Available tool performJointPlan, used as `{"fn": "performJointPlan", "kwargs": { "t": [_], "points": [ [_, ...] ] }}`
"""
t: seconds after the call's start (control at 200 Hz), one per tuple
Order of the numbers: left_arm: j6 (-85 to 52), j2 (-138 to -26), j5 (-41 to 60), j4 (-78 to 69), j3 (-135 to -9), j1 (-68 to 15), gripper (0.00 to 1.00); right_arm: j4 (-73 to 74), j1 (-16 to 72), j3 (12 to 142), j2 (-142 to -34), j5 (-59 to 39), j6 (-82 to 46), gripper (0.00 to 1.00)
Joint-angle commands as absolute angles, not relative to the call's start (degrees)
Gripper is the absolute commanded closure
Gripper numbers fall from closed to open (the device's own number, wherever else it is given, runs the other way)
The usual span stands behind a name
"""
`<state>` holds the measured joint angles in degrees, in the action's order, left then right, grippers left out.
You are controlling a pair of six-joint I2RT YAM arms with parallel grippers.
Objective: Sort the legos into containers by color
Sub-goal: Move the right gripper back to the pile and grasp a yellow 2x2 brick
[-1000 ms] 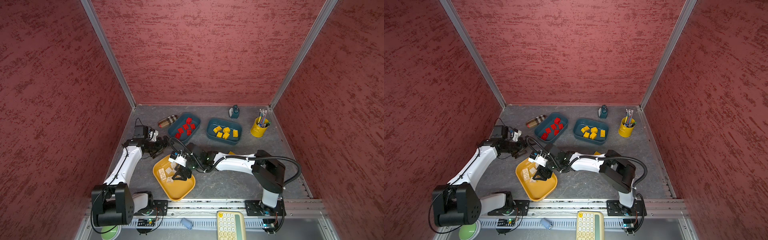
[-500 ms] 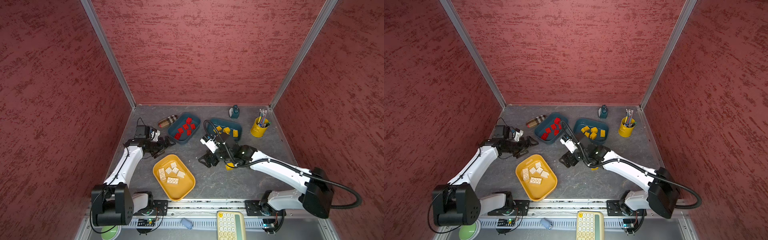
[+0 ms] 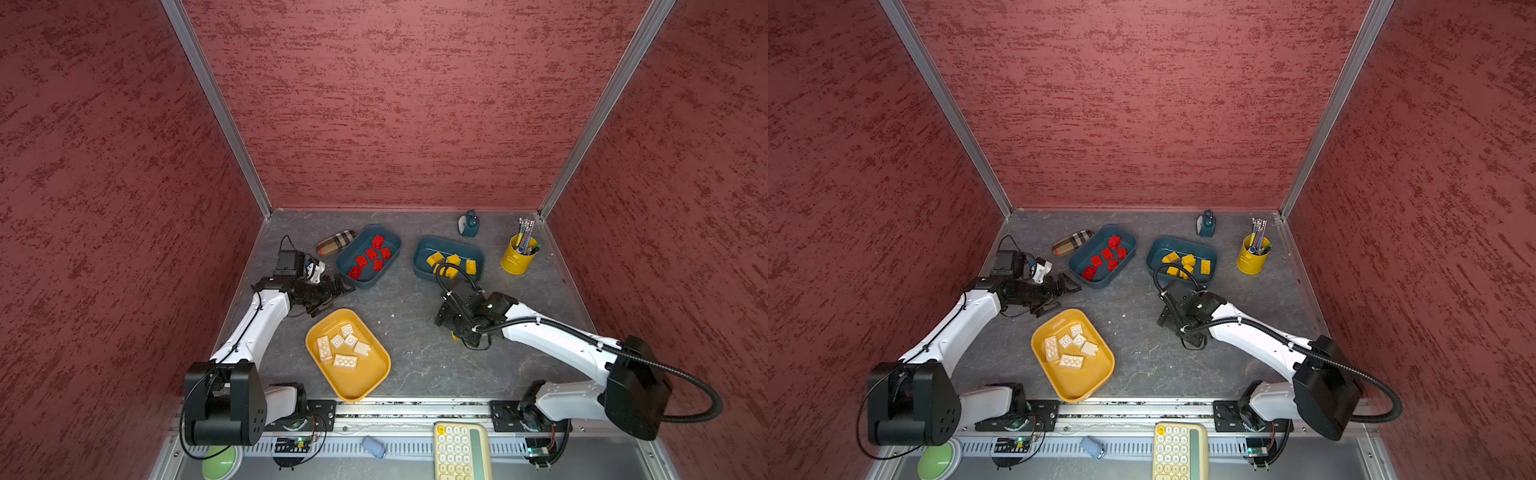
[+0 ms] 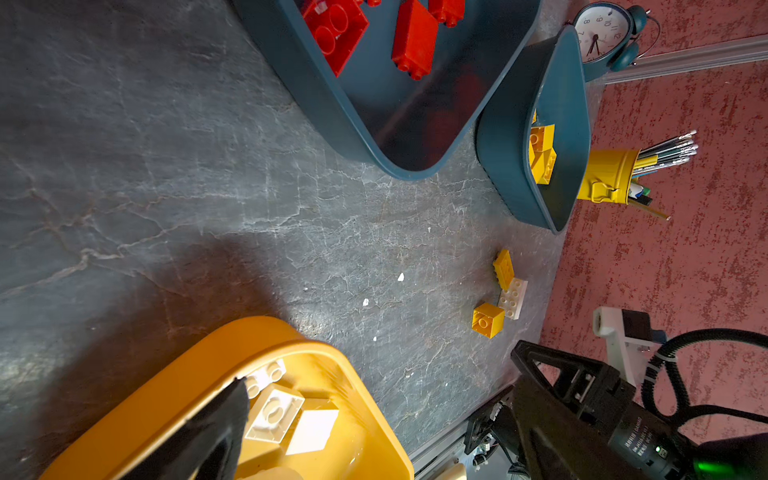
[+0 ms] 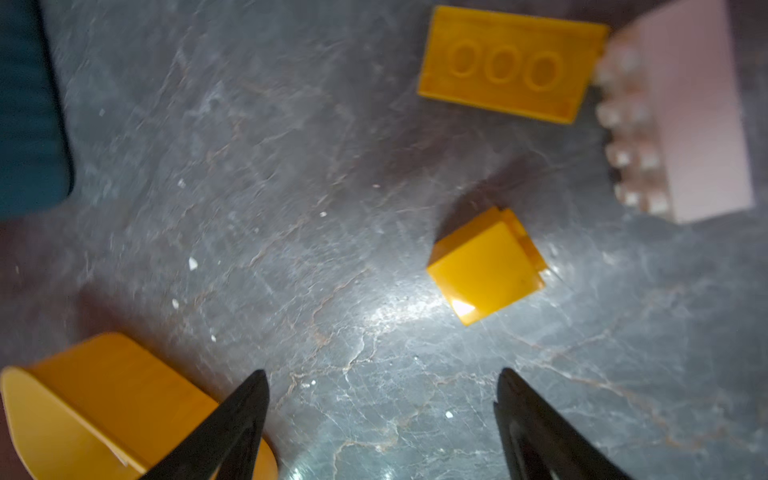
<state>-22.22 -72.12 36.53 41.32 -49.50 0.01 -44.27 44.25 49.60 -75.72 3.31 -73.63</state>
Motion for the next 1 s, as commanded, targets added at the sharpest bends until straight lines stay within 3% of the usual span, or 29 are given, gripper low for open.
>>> {"fn": "performJointPlan", "kwargs": {
  "t": [0.0, 0.406, 0.706, 0.997],
  "points": [
    [-21.5, -72.2, 36.5, 40.0, -49.7, -0.3, 0.01, -46.8, 42.3, 47.2, -74.6, 7.4, -88.1, 0.13],
    [-20.6, -72.6, 36.2, 40.2, -49.9, -0.2, 0.01, -36.8, 38.0, 45.4, -81.7, 4.2, -87.8, 0.21],
    [-20.1, -72.0, 35.6, 40.7, -49.4, 0.0, 0.01, -38.9, 37.9, 47.1, -87.7, 5.5, -85.4, 0.47],
    [-19.9, -72.5, 35.6, 41.0, -49.8, 0.0, 0.01, -42.2, 38.1, 48.9, -86.5, 8.4, -80.9, 0.73]
  ]
}}
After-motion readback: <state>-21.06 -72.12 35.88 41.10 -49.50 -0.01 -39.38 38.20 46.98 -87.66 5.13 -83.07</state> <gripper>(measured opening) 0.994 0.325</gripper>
